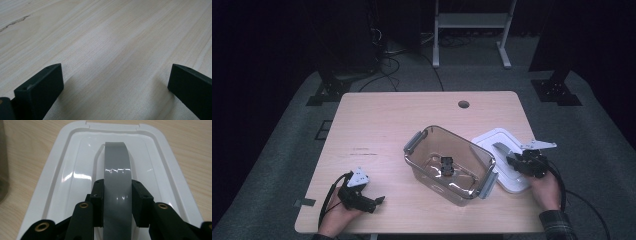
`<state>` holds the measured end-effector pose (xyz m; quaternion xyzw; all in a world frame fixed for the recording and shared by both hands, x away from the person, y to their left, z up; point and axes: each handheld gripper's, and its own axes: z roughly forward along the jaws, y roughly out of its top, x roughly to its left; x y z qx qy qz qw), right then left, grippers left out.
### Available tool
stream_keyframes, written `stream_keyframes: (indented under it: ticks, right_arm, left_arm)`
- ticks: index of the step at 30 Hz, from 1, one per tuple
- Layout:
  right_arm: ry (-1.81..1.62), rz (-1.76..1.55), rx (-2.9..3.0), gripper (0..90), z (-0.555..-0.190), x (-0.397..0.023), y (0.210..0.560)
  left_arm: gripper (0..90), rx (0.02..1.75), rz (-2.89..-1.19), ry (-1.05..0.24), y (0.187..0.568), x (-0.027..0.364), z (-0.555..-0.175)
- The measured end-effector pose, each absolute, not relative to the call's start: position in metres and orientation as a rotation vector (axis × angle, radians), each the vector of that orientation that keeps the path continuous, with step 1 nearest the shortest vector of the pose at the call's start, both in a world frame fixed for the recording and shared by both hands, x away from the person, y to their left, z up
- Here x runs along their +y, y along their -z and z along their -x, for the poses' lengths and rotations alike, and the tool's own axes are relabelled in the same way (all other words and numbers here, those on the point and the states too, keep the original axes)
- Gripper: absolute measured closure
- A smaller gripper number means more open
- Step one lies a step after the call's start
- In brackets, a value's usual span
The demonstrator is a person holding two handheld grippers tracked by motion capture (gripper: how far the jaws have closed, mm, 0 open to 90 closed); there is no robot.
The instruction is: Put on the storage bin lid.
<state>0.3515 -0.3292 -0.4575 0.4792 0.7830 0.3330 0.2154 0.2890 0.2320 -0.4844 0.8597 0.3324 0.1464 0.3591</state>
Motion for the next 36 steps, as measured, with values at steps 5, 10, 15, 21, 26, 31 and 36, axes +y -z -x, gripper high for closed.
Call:
stream_keyframes:
  ticks: [5, 10, 15, 21, 26, 31, 36]
  right_arm:
    - [-0.933, -1.333, 2.158, 66.2, -0.349, -0.333, 0.453]
    - [-0.951, -1.338, 2.149, 66.3, -0.347, -0.335, 0.444]
    - [-0.96, -1.342, 2.13, 66.3, -0.345, -0.337, 0.435]
    - [-0.974, -1.346, 2.125, 66.3, -0.343, -0.339, 0.428]
    - [-0.996, -1.344, 2.11, 66.3, -0.341, -0.341, 0.418]
    - [-1.012, -1.333, 2.095, 66.3, -0.338, -0.341, 0.407]
    - [-1.019, -1.319, 2.085, 66.3, -0.336, -0.341, 0.399]
  left_arm:
    - [0.0, 0.857, -2.217, -0.377, 0.484, 0.232, -0.289]
    - [0.0, 0.857, -2.217, -0.377, 0.484, 0.232, -0.289]
    - [0.0, 0.857, -2.217, -0.377, 0.484, 0.232, -0.289]
    - [0.0, 0.856, -2.217, -0.377, 0.484, 0.232, -0.289]
    - [0.0, 0.856, -2.22, -0.376, 0.484, 0.232, -0.289]
    - [0.0, 0.856, -2.22, -0.376, 0.484, 0.232, -0.289]
    - [0.0, 0.856, -2.22, -0.376, 0.484, 0.232, -0.289]
